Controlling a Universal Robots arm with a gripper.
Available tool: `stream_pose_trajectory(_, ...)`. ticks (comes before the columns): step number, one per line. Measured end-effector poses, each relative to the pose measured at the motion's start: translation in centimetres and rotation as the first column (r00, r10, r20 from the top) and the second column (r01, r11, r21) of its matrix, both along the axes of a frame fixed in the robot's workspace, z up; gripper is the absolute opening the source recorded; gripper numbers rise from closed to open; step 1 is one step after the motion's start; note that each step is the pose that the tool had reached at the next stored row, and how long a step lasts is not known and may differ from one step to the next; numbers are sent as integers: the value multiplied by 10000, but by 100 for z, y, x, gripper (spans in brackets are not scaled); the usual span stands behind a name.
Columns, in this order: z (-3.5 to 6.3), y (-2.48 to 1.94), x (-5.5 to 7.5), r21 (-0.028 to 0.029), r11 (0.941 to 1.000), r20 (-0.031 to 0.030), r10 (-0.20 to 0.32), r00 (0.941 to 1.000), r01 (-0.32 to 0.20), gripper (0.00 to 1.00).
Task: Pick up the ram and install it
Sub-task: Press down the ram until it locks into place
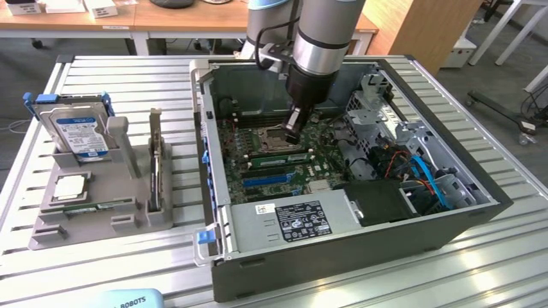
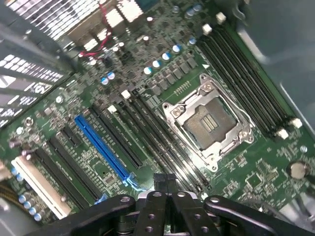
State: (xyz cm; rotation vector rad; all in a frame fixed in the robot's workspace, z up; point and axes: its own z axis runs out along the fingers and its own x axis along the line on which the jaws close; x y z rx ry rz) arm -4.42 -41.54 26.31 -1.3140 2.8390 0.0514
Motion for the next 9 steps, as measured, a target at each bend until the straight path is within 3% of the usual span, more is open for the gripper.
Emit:
stream_pose_trajectory(5, -1, 0, 0, 0, 9971, 0, -767, 9971, 767, 10)
stream_pose_trajectory(9, -2, 0, 0, -1, 9900, 0, -1411, 9900, 1411, 10)
